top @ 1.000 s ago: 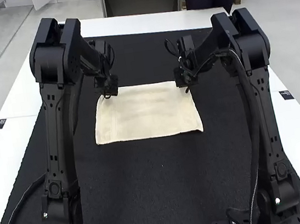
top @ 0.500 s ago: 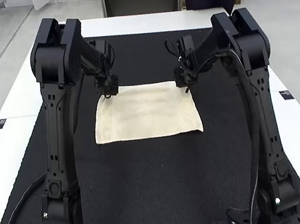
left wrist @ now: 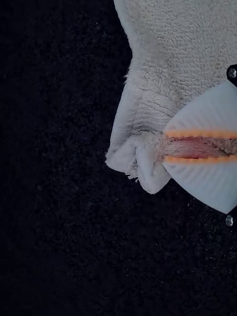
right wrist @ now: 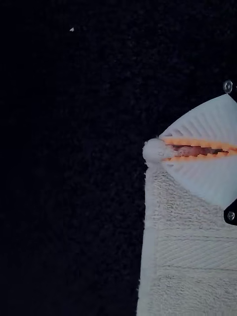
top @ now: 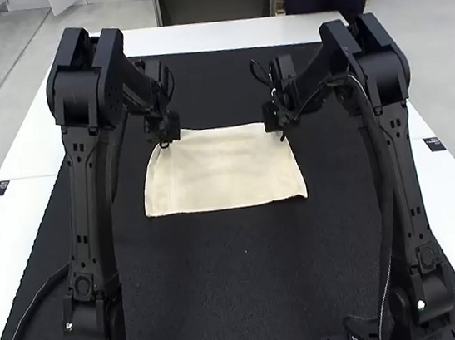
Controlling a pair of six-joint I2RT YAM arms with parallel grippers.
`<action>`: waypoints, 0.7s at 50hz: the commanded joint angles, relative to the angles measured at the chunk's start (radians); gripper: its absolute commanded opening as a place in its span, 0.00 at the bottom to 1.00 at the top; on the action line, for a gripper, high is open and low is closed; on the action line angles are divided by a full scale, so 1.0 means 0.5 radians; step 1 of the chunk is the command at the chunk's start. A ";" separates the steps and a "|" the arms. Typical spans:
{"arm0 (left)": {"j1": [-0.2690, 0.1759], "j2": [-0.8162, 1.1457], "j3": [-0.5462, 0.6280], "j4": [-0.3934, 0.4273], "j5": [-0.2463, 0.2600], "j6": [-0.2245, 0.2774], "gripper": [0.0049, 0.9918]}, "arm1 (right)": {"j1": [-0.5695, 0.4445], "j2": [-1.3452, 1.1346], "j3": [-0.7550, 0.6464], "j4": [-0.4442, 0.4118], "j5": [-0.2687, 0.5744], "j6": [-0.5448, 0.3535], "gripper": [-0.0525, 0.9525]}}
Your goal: Fold the towel.
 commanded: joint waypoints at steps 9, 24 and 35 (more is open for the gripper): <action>0.005 0.013 0.032 0.019 0.044 -0.051 0.09 | 0.031 -0.152 -0.050 0.053 -0.028 -0.007 0.07; 0.011 -0.021 0.004 0.032 -0.008 -0.054 0.09 | 0.028 -0.191 -0.102 0.102 -0.025 -0.007 0.07; 0.011 -0.046 -0.005 0.053 -0.011 -0.067 0.09 | 0.028 -0.219 -0.108 0.108 -0.019 -0.007 0.07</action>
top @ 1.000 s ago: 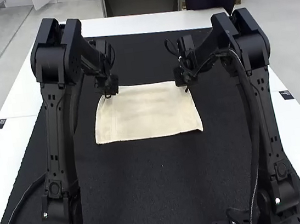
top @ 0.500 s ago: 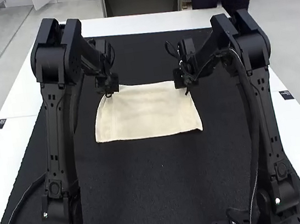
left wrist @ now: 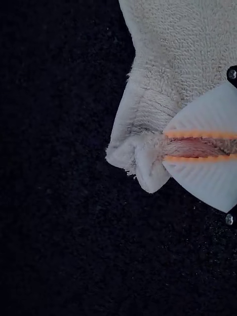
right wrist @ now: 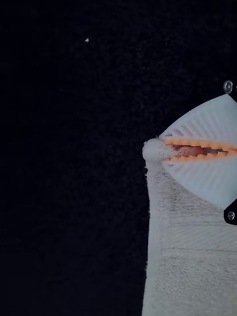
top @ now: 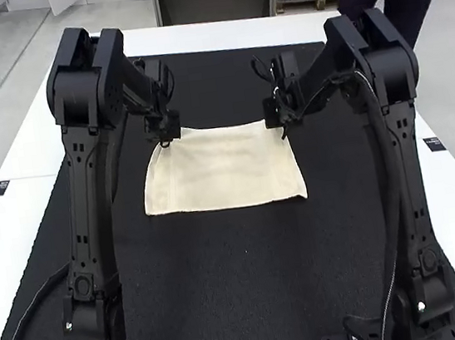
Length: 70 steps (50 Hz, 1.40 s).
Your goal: Fold the towel.
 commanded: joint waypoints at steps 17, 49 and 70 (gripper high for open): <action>0.027 -0.095 -0.020 0.039 -0.006 -0.047 0.09 | 0.024 -0.132 -0.034 0.036 -0.016 -0.009 0.07; 0.036 -0.242 -0.143 0.106 -0.009 -0.047 0.10 | 0.024 -0.286 -0.200 0.082 -0.016 -0.027 0.07; 0.057 -0.368 -0.266 0.167 -0.006 -0.050 0.10 | 0.021 -0.421 -0.332 0.113 -0.019 -0.039 0.06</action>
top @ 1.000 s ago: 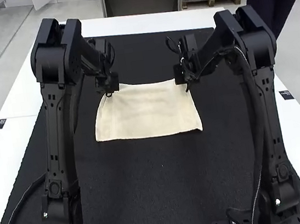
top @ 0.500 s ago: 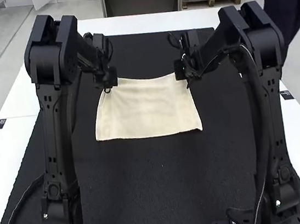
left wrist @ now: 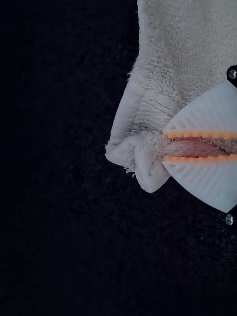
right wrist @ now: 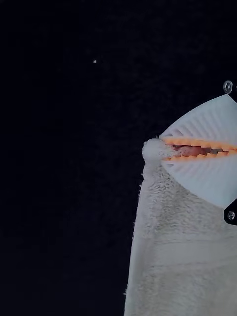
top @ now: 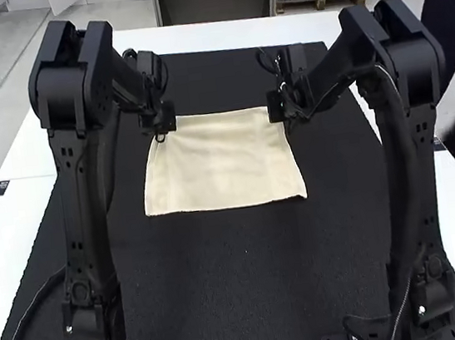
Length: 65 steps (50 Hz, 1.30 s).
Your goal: Fold the towel.
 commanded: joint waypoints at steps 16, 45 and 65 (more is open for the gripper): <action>0.035 -0.224 -0.164 0.111 -0.007 -0.023 0.10 | 0.021 -0.202 -0.125 0.041 -0.008 -0.023 0.06; 0.078 -0.402 -0.348 0.212 0.011 -0.078 0.10 | 0.000 -0.457 -0.309 0.124 -0.002 -0.030 0.06; 0.087 -0.500 -0.400 0.240 0.002 -0.075 0.10 | -0.006 -0.524 -0.333 0.173 -0.002 -0.048 0.06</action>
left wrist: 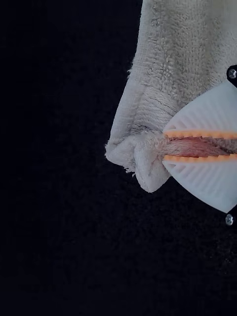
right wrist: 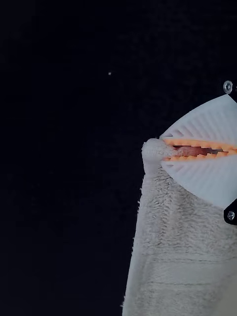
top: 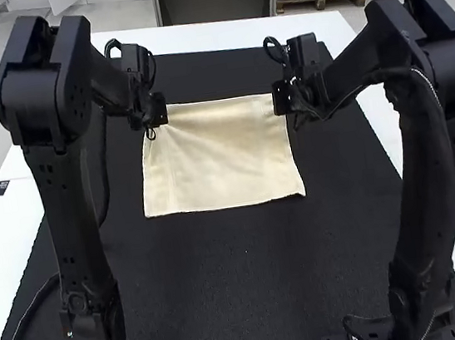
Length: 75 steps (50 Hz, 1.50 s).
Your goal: Fold the towel.
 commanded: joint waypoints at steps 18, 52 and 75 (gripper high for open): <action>0.034 -0.141 0.018 0.079 -0.044 -0.017 0.10 | -0.033 -0.159 0.046 0.161 0.033 -0.020 0.06; 0.028 -0.144 -0.031 0.165 -0.056 -0.005 0.10 | -0.021 -0.082 -0.012 0.265 0.036 -0.030 0.06; 0.031 -0.126 -0.166 0.367 -0.056 0.029 0.10 | -0.021 -0.015 -0.101 0.339 0.036 -0.073 0.06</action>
